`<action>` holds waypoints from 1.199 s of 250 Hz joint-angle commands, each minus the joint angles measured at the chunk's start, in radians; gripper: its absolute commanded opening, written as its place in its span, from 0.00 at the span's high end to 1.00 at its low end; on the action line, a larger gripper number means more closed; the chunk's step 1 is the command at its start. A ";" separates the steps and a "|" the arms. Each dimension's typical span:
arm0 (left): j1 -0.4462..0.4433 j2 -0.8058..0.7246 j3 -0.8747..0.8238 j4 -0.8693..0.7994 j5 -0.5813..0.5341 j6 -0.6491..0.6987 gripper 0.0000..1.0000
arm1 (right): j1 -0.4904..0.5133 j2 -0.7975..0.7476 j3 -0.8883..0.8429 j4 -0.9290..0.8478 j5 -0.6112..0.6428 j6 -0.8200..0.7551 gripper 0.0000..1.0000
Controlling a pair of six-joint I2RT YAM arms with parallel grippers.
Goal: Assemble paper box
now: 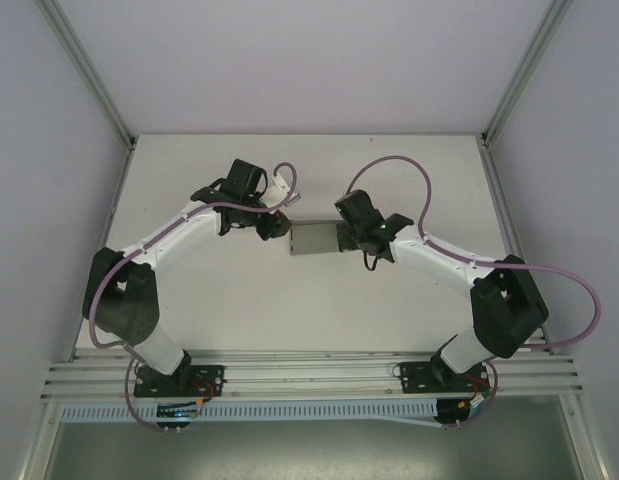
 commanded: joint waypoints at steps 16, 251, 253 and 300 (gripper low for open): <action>-0.002 0.005 0.005 0.024 0.021 -0.026 0.99 | 0.008 0.041 -0.007 -0.132 -0.014 -0.014 1.00; -0.092 0.020 -0.059 0.065 -0.111 -0.798 1.00 | 0.069 0.040 0.014 -0.152 0.083 0.175 1.00; -0.092 0.020 -0.058 0.063 -0.111 -0.800 1.00 | 0.069 0.040 0.014 -0.152 0.084 0.175 1.00; -0.094 0.005 -0.117 0.104 -0.101 -0.765 1.00 | 0.068 0.031 0.004 -0.149 0.093 0.168 1.00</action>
